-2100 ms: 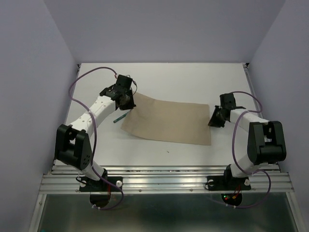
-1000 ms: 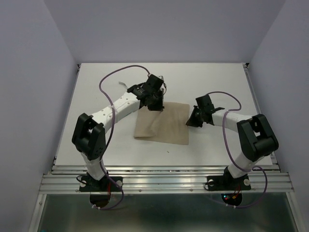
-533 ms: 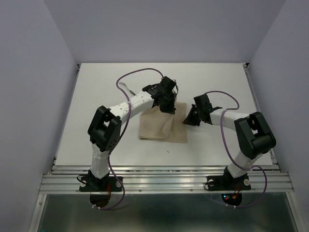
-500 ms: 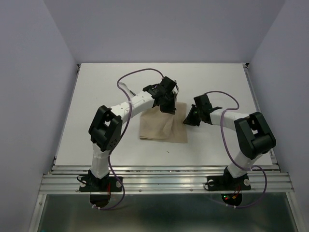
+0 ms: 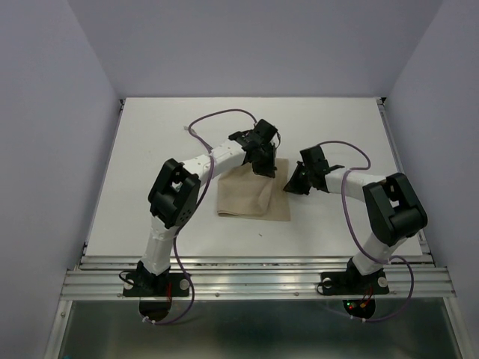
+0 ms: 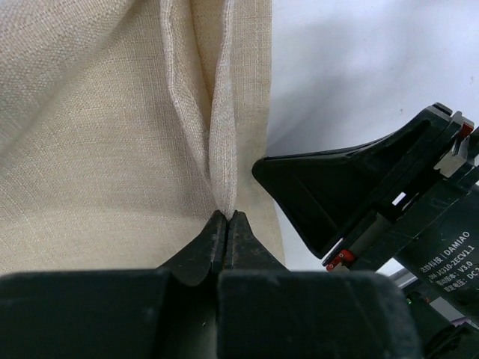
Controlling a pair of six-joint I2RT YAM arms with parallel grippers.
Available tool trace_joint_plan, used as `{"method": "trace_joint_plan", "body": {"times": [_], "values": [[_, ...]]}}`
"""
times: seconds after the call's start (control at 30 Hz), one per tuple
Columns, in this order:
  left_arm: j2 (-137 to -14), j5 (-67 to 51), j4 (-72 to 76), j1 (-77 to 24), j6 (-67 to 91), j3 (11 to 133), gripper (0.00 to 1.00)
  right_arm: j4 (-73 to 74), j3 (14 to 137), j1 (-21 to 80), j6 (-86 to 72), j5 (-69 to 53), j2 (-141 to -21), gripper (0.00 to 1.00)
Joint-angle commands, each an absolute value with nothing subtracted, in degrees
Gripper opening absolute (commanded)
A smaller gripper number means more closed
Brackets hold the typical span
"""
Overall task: Fold the napkin into a case and place the utensils inside
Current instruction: Fold the rectangle-folded napkin at the center of the board.
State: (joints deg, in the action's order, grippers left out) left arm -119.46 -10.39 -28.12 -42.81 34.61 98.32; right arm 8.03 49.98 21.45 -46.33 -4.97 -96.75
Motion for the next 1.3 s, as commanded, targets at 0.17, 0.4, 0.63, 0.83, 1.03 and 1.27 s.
{"method": "trace_joint_plan", "body": {"times": [0.17, 0.4, 0.63, 0.83, 1.03, 1.27], "values": [[-107.42, -8.44, -31.11, -41.31, 29.98, 96.42, 0.0, 14.76, 50.01, 22.06, -44.21, 3.86, -93.0, 0.17], [-98.09, -7.91, -34.89, -36.57, 23.65, 90.71, 0.0, 18.1, 53.96, 22.06, -42.72, 6.24, -88.24, 0.19], [-94.84, -14.58, -33.93, -29.54, 15.83, 84.39, 0.0, 15.84, 57.39, 22.06, -41.92, -0.33, -89.82, 0.19], [-93.08, -15.38, -34.36, -26.55, 10.82, 82.53, 0.0, 9.41, 62.92, 25.74, -43.42, -9.83, -95.78, 0.19], [-89.74, -14.5, -34.98, -23.39, 8.53, 81.65, 0.0, 4.93, 75.55, 29.52, -45.35, -14.66, -106.5, 0.19], [-87.19, -14.77, -35.15, -21.71, 8.0, 80.95, 0.0, 4.66, 93.04, 31.99, -46.84, -19.33, -121.89, 0.18]]}}
